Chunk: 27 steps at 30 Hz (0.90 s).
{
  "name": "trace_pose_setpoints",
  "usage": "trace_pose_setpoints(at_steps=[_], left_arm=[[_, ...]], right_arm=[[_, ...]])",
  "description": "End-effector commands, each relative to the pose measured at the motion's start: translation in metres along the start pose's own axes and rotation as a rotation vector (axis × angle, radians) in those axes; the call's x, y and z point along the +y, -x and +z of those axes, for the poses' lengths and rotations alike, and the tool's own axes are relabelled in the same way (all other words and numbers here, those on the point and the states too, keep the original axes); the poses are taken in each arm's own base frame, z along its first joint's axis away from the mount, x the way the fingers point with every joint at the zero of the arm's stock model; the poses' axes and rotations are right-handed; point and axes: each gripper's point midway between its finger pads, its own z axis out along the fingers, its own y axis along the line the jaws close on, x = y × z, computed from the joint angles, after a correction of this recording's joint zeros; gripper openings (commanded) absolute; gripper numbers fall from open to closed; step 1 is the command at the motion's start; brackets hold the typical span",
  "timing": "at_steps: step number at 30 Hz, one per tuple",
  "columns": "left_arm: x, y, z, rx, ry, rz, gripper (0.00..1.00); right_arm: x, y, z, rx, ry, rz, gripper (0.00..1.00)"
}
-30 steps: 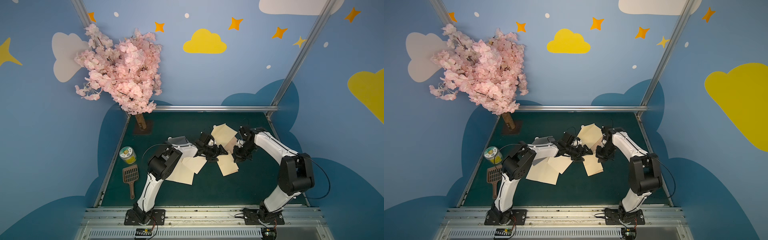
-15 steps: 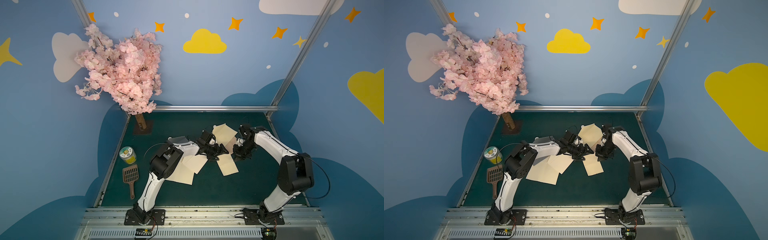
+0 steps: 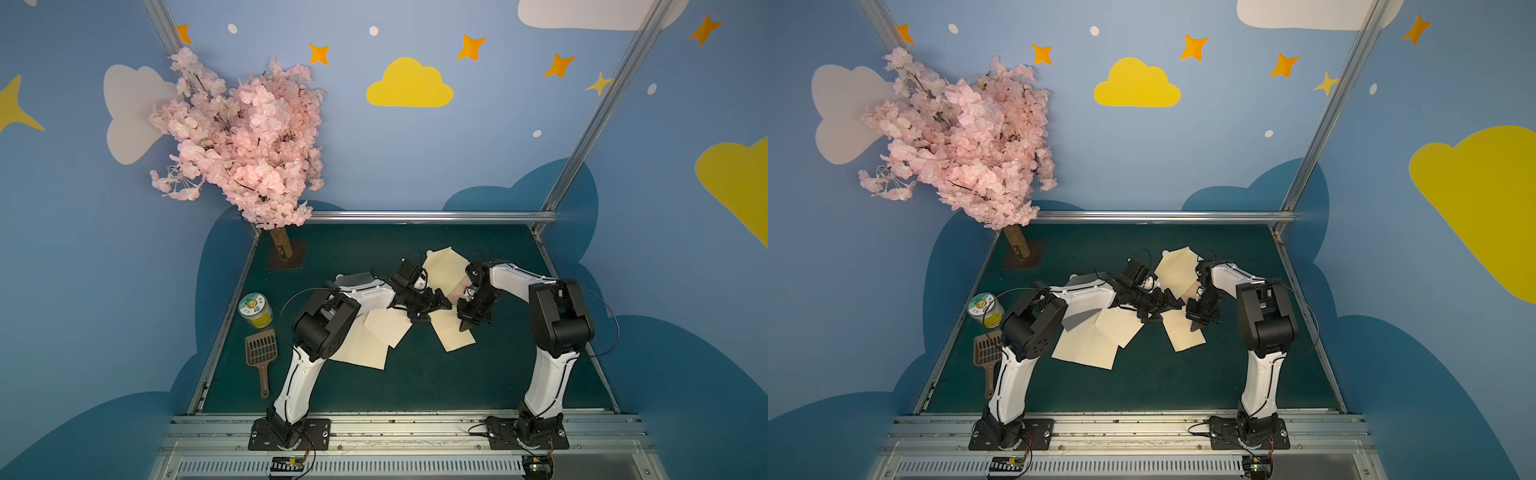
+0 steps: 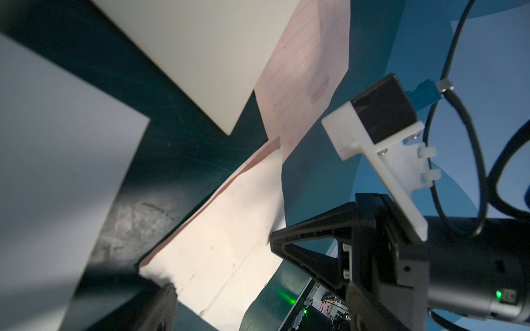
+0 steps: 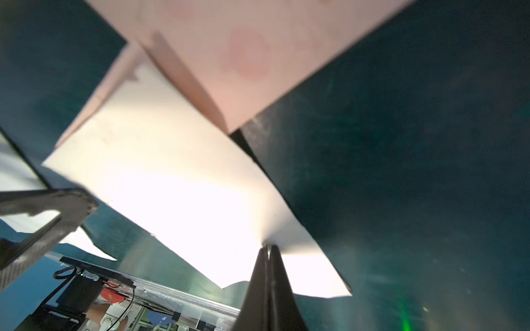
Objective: Fold the letter paper in half and place it into the envelope
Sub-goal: Fold the letter paper at the center of the board.
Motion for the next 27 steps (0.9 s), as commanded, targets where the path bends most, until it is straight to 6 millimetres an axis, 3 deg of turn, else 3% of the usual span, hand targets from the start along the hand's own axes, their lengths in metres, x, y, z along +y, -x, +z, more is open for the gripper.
trace_pose_setpoints(at_steps=[1,7,15,27], left_arm=[[0.004,-0.012,-0.017,0.004,0.062,0.041,0.92],[0.025,-0.020,-0.022,-0.010,0.134,0.002,0.90],[0.043,-0.014,-0.015,-0.066,0.207,-0.071,0.87],[0.056,-0.005,0.000,-0.095,0.250,-0.140,0.77]], right_arm=[[-0.005,0.006,0.013,0.022,-0.008,0.011,0.00],[-0.003,0.010,0.021,0.054,0.007,0.037,0.00],[0.002,0.008,0.017,0.059,0.037,0.044,0.00],[0.009,0.009,0.009,0.058,0.055,0.044,0.00]])
